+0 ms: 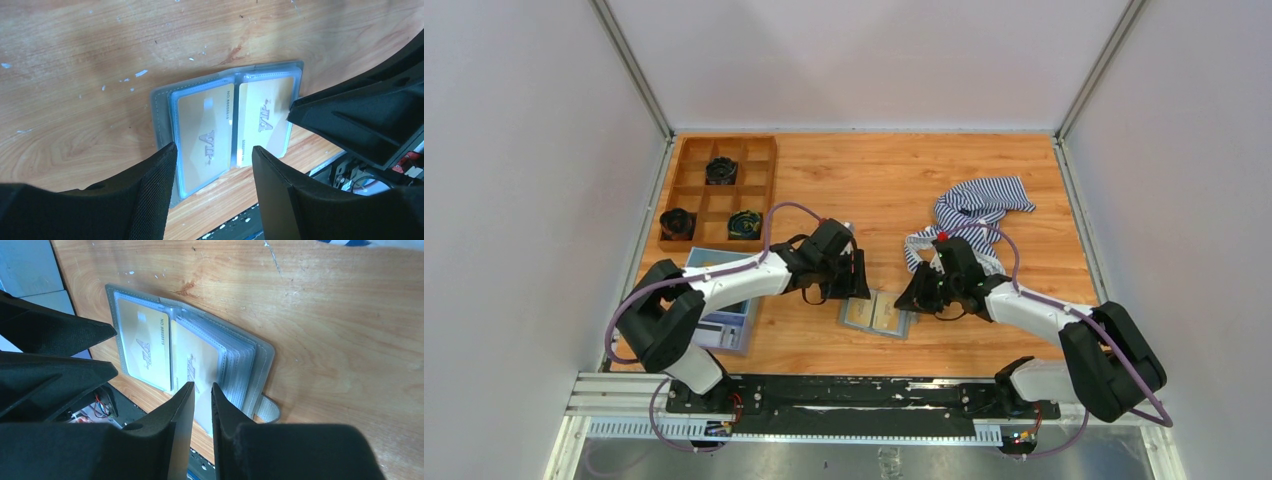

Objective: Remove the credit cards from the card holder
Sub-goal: Remove the credit card from the card holder.

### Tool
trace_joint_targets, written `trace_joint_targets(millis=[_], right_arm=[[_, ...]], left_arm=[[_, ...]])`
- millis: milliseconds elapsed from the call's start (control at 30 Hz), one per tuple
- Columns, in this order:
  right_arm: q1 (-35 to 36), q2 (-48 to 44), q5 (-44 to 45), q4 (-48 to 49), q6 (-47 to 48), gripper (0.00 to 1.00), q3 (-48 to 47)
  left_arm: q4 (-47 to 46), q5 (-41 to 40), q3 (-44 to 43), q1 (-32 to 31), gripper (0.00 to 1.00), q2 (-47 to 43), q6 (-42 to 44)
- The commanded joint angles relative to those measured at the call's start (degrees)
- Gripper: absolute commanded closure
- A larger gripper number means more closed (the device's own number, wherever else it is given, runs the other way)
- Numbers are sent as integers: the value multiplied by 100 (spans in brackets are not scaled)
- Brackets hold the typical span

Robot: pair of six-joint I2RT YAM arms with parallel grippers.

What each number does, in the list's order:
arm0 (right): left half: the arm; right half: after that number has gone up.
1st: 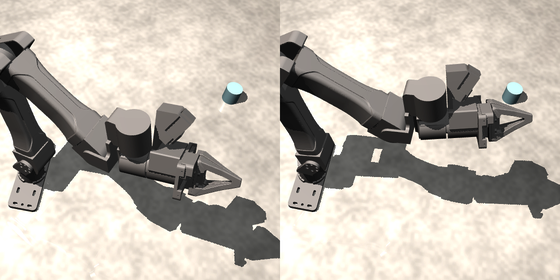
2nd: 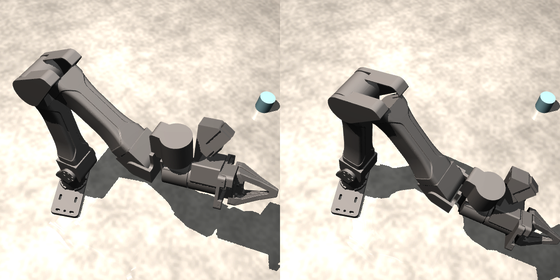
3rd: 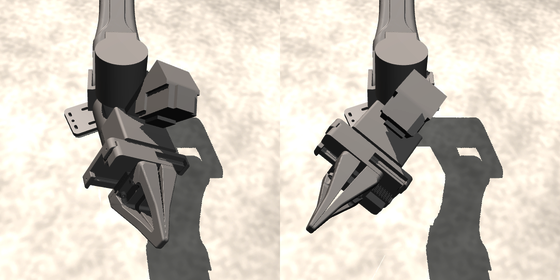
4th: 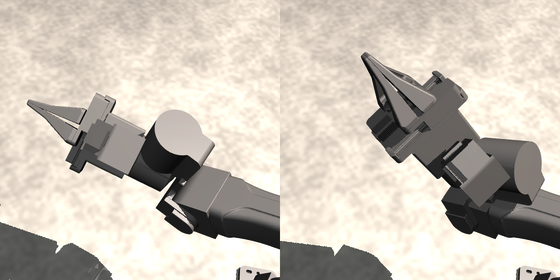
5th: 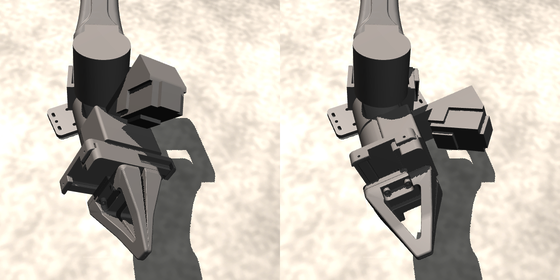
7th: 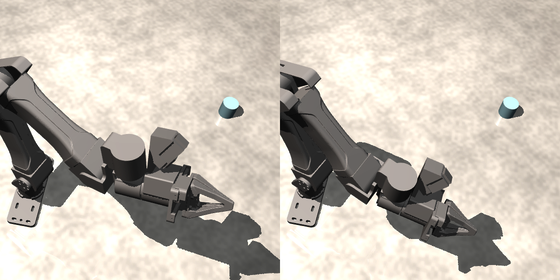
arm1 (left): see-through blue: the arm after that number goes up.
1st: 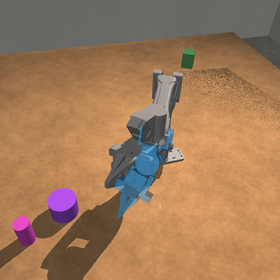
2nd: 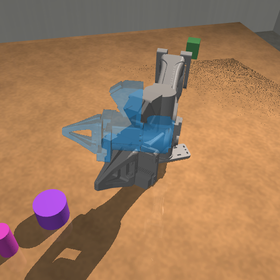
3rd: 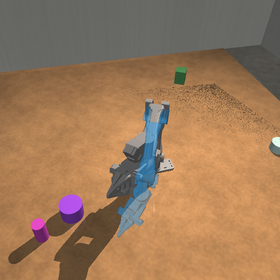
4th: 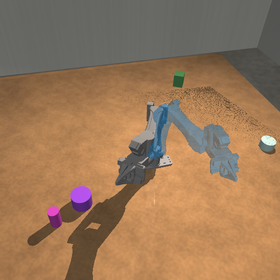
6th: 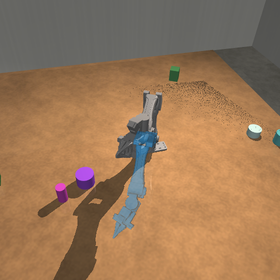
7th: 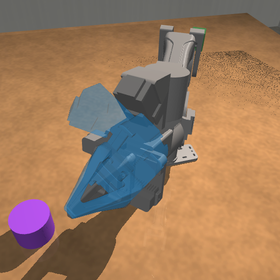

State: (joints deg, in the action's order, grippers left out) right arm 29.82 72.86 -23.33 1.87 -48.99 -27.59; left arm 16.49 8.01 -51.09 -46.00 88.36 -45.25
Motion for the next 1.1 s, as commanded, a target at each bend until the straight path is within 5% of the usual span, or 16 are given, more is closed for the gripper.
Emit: trace_joint_targets(millis=[0,1067], right_arm=[[-125,7,39,-162,235,77,-66],[-149,-418,197,-442,294,76,429]], left_arm=[[-226,-10,25,-96,39,249,-72],[-488,-304,432,-258,37,36,-179]])
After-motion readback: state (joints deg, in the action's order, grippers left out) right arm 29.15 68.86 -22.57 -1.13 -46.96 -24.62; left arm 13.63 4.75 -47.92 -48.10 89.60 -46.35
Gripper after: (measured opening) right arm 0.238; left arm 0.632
